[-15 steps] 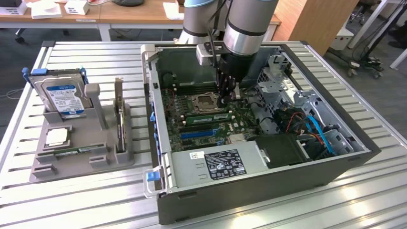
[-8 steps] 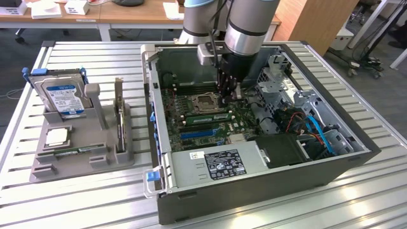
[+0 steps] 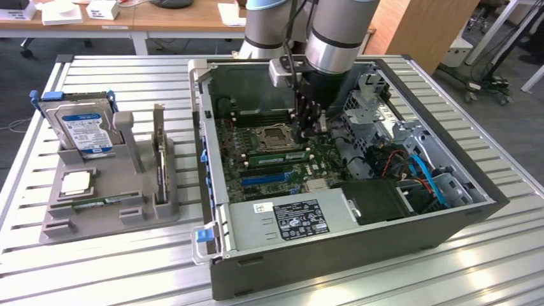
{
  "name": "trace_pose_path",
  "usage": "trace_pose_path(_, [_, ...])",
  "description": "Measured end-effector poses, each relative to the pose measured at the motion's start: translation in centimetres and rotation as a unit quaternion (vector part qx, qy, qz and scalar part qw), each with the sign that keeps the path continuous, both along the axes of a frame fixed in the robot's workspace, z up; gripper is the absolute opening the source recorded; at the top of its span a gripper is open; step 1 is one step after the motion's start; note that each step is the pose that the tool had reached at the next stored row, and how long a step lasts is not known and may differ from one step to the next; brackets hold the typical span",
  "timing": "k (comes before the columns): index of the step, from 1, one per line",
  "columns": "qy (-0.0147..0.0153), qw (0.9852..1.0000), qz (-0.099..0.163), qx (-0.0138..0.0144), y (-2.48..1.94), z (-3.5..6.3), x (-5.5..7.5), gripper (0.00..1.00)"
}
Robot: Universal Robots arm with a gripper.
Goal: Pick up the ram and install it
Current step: 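Press down the ram until it locks into place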
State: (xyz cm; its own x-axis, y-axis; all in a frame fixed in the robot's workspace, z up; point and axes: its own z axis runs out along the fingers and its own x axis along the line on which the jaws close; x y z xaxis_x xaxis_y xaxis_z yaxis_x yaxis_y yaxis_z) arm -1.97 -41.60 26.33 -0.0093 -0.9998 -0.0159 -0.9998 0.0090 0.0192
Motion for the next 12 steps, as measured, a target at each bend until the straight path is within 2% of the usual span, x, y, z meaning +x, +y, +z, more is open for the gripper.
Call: trace_pose_path(12, [0.0,1.0,-0.001,0.0,0.0,-0.01,1.9,0.1])
